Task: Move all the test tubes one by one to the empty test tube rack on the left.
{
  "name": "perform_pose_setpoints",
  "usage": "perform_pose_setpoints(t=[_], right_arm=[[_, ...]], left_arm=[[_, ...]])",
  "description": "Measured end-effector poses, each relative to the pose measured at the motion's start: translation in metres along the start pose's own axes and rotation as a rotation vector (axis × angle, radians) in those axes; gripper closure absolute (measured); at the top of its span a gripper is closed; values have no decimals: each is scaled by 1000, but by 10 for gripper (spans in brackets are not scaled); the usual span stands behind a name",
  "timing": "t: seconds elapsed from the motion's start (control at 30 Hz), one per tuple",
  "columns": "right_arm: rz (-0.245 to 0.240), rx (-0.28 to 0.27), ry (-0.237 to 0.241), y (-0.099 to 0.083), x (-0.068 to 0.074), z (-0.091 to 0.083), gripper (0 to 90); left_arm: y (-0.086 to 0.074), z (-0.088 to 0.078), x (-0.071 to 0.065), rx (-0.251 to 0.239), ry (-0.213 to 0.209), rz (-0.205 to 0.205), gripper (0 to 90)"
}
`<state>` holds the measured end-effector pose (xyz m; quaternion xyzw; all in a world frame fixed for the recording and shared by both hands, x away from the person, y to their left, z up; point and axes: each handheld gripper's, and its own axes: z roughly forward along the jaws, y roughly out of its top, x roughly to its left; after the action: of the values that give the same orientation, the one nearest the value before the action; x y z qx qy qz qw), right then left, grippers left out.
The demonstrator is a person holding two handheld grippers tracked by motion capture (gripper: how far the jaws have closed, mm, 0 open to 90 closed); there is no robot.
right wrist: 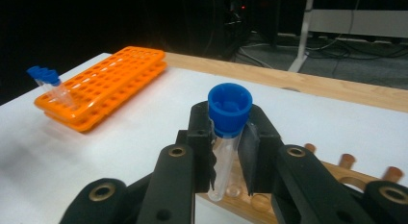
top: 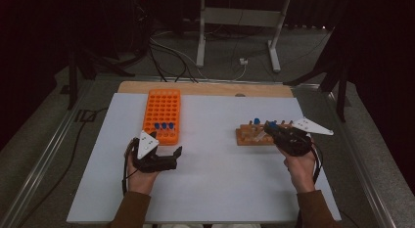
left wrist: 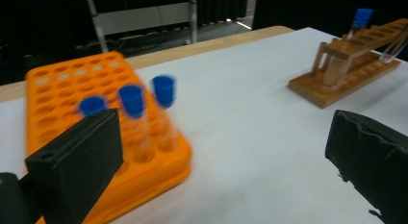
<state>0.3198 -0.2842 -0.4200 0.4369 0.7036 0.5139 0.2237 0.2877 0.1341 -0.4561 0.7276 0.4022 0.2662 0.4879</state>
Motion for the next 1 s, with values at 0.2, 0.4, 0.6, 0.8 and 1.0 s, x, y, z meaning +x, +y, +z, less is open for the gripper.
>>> perform_pose_setpoints(t=[0.2, 0.4, 0.6, 0.8, 1.0], right_arm=[[-13, 6, 18, 1, 9, 3, 766], [-27, 19, 42, 1, 18, 7, 767], [-43, 29, 59, -1, 27, 12, 767], [-53, 30, 73, -1, 36, 14, 766], [-52, 27, 97, 0, 42, 15, 766]], left_arm=[[14, 14, -15, -4, -35, 31, 8], [22, 28, -25, -13, -66, 30, 8], [25, 42, -37, 13, -100, 45, 8], [29, 51, -49, 23, -127, 66, 8], [33, 61, -60, 27, -155, 76, 8]])
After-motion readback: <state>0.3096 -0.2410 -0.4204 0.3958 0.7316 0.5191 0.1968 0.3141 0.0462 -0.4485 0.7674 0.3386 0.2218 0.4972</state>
